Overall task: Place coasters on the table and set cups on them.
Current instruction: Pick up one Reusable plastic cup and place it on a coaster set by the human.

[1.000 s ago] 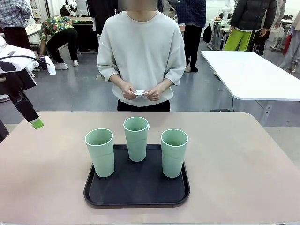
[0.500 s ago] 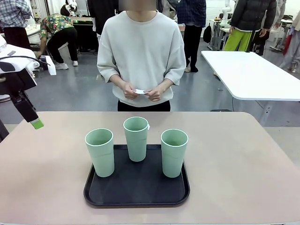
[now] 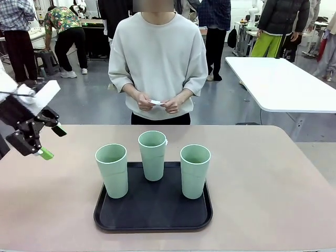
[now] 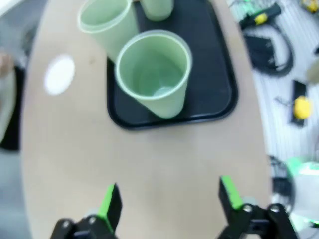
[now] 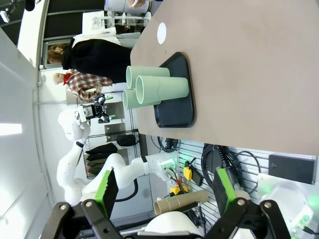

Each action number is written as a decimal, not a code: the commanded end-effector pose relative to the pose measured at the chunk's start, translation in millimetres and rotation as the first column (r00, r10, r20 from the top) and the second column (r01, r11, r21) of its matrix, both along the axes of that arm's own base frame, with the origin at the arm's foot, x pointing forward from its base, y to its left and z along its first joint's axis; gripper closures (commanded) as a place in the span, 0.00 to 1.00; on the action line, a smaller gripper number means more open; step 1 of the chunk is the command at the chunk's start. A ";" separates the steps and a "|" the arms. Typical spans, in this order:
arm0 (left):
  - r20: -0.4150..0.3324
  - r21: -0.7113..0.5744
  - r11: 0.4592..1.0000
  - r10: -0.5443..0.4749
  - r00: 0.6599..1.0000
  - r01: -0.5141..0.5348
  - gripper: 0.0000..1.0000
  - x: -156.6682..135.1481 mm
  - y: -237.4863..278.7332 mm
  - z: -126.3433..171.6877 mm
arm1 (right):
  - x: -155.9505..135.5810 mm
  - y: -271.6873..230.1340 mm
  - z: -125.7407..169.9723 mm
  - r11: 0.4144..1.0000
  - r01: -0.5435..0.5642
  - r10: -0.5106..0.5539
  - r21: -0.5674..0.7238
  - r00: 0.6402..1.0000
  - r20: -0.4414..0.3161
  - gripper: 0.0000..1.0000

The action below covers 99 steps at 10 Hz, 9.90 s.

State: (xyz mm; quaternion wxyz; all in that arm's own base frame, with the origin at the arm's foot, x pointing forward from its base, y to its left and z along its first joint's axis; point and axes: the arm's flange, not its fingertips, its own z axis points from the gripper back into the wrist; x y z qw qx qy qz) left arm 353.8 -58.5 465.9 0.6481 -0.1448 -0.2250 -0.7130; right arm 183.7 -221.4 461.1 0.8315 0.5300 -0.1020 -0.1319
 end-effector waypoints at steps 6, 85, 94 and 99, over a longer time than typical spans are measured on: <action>-0.039 -0.445 0.894 -0.082 0.996 0.056 0.00 10.6 10.3 -82.6 | 0.2 -0.1 -0.3 1.000 -0.001 0.001 0.014 1.000 0.020 0.00; -0.147 -0.791 0.611 -0.202 0.968 0.008 0.15 271.0 -129.4 -99.4 | 0.2 -0.1 -0.3 1.000 -0.001 0.001 0.014 1.000 0.020 0.00; -0.152 -0.795 0.607 -0.203 0.967 0.002 0.15 298.6 -140.1 -117.0 | 0.2 -0.1 -0.3 1.000 -0.001 0.001 0.014 1.000 0.020 0.00; -0.137 -0.798 0.600 -0.264 0.955 0.052 0.15 319.8 -164.1 -153.5 | 0.2 -0.1 -0.3 1.000 -0.001 0.001 0.014 1.000 0.020 0.00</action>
